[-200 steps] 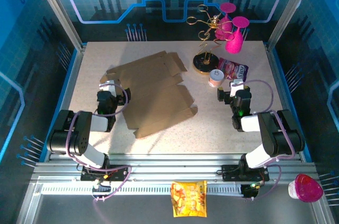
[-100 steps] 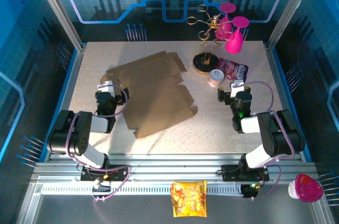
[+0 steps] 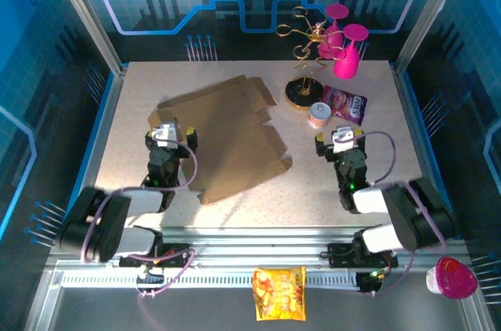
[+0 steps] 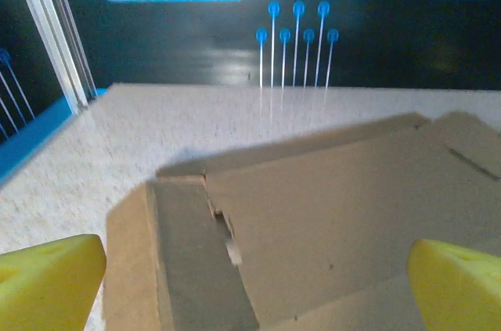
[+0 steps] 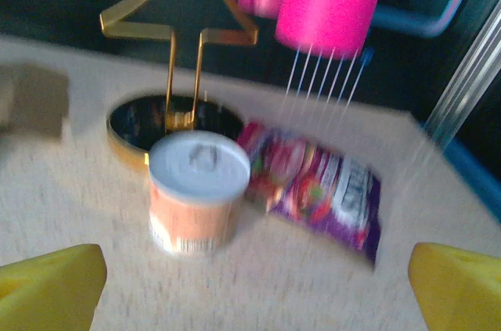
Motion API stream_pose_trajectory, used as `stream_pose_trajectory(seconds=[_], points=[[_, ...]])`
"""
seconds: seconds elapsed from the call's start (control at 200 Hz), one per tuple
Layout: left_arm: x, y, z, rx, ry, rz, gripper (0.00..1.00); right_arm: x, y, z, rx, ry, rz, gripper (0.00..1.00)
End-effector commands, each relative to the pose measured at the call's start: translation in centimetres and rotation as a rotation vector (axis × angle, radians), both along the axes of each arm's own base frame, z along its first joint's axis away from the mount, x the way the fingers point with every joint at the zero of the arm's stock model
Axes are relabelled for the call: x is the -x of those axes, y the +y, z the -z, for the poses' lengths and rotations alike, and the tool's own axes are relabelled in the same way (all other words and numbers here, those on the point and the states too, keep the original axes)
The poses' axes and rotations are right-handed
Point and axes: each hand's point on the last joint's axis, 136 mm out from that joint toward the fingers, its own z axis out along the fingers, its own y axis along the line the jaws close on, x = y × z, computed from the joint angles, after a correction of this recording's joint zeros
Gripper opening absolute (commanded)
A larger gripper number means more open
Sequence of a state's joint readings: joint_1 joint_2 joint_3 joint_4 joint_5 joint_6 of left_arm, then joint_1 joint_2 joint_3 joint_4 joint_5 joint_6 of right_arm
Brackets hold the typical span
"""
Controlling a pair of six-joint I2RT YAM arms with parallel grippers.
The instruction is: Fold the paper box
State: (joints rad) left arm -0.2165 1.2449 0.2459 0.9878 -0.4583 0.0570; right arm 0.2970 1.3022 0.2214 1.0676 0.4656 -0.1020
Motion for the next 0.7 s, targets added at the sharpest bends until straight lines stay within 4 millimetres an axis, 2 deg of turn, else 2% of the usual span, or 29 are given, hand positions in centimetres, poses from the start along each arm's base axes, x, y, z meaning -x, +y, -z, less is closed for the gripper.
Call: stream_pose_trajectory(seconds=[0.0,0.02,0.03,0.04,0.05,0.07,0.085,0.1,0.125,0.15,0.185,0.22,0.255,0.28,0.315,0.37,0.42,0.48,0.565,0.695], points=[[0.1,1.1,-6.4,0.014,-0.036,-0.103,0.99,0.2,-0.5,-10.7,-0.058,-0.14,0.139,1.0],[0.2,1.5,-7.9,0.063,-0.044,-0.139,1.0,0.2,-0.3,-12.3,-0.131,-0.114,0.143,1.0],[0.3,2.0,-8.3,0.099,-0.044,-0.169,0.99,0.3,-0.3,-12.4,-0.163,-0.078,0.144,1.0],[0.4,2.4,-8.8,0.137,-0.035,-0.203,0.99,0.4,-0.2,-13.5,-0.216,-0.068,0.137,1.0],[0.6,2.9,-9.3,0.187,-0.034,-0.241,0.99,0.6,-0.1,-13.3,-0.248,-0.015,0.13,1.0],[1.1,3.6,-10.1,0.292,-0.012,-0.302,0.99,0.8,0.2,-14.4,-0.342,0.035,0.098,1.0],[1.8,4.2,-9.7,0.361,0.042,-0.351,0.99,1.1,0.7,-14.5,-0.399,0.097,0.067,1.0],[2.3,4.4,-10.4,0.458,0.057,-0.38,1.0,1.4,0.9,-14.3,-0.445,0.155,0.047,1.0],[3.7,4.6,-9.5,0.551,0.158,-0.427,0.99,1.9,1.0,-15.1,-0.536,0.202,0.044,1.0],[3.9,4.3,-9.5,0.606,0.202,-0.423,0.99,2.4,0.3,-14.2,-0.653,0.247,0.114,1.0],[2.8,2.9,-9.4,0.681,0.251,-0.313,0.99,2.9,0.3,-12.9,-0.786,0.32,0.15,1.0],[1.8,1.1,-9.1,0.79,0.316,-0.184,0.99,2.9,1.7,-12.2,-0.858,0.394,0.061,1.0],[1.4,0.1,-8.5,0.895,0.385,-0.131,0.98,3.1,3.0,-11.4,-0.899,0.469,0.013,1.0],[1.5,-0.5,-7.6,0.939,0.457,-0.128,0.92,3.7,3.9,-10.7,-0.916,0.538,0.011,1.0],[1.8,-1.5,-6.4,0.969,0.557,-0.125,0.83,4.8,4.9,-9.2,-0.92,0.636,0.043,0.95],[2.4,-3.3,-4.3,1.004,0.717,-0.089,0.61,6.3,6.9,-7.4,-0.93,0.751,0.054,0.86],[3.2,-4.6,-2.5,1.021,0.822,-0.066,0.43,7.9,9.9,-5.5,-0.971,0.848,0.012,0.77],[4.6,-5.0,-0.2,1.019,0.904,-0.088,0.28,9.6,12.8,-3.4,-1.046,0.923,-0.024,0.68],[6.0,-4.8,2.2,1.009,0.959,-0.114,0.14,11.9,15.8,0.5,-1.133,1.012,-0.019,0.66],[6.5,-5.8,6.1,1.026,1.066,-0.097,0.1,14.0,18.7,5.0,-1.212,1.114,0.002,0.65]])
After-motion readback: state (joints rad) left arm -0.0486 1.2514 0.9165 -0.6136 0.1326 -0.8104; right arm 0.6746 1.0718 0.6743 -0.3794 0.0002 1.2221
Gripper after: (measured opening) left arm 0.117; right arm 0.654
